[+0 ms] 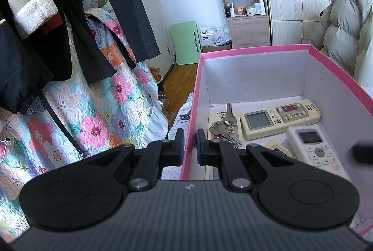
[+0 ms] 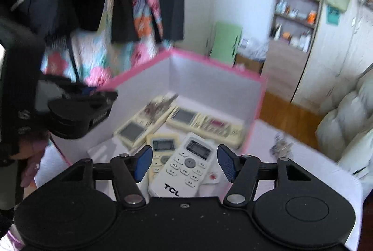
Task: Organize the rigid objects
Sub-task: 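Return the right tool to the bed and grasp the white charger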
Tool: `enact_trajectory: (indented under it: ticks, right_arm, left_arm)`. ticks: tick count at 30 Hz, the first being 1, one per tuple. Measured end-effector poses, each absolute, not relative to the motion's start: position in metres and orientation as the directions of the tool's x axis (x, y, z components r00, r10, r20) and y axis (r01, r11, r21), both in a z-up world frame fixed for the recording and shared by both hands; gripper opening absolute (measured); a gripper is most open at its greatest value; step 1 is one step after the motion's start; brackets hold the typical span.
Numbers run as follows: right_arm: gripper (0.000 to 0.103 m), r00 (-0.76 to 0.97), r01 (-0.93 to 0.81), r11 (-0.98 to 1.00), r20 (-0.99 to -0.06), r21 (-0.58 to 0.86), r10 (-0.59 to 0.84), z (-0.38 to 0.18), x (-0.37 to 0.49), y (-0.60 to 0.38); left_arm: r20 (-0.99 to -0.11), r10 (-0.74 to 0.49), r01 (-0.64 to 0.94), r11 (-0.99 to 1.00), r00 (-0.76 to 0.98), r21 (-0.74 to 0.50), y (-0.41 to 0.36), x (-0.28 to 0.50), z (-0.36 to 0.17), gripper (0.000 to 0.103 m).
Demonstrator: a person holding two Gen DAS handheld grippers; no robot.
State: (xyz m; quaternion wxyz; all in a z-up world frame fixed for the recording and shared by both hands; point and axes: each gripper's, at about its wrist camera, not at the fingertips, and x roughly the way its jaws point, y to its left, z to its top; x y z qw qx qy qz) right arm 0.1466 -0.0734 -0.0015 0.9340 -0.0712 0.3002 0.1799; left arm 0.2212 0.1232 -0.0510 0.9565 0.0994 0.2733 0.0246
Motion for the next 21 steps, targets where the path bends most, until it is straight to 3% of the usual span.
enact_trajectory:
  ticks: [3, 5, 9, 15, 21]
  right_arm:
    - [0.070, 0.816, -0.334, 0.941, -0.484, 0.050, 0.315, 0.012, 0.131, -0.110]
    - [0.071, 0.839, -0.286, 0.957, -0.470, 0.049, 0.274, 0.010, 0.130, -0.133]
    - [0.071, 0.837, -0.161, 0.987, -0.531, -0.003, 0.135, -0.012, 0.139, -0.170]
    - [0.070, 0.742, -0.089, 0.996, -0.664, 0.032, 0.087, -0.060, 0.174, -0.204]
    - [0.070, 0.731, -0.104, 0.994, -0.677, 0.011, 0.084, -0.085, 0.206, -0.199]
  left_arm:
    - [-0.518, 0.101, 0.006, 0.980, 0.849, 0.200, 0.123, 0.221, -0.051, 0.009]
    - [-0.518, 0.101, 0.006, 0.980, 0.849, 0.200, 0.122, 0.221, -0.052, 0.009]
    - [-0.518, 0.100, 0.007, 0.980, 0.849, 0.201, 0.123, 0.221, -0.051, 0.009]
    - [-0.518, 0.102, 0.007, 0.979, 0.849, 0.205, 0.123, 0.221, -0.052, 0.009]
    - [-0.518, 0.102, 0.007, 0.979, 0.849, 0.205, 0.122, 0.221, -0.051, 0.009]
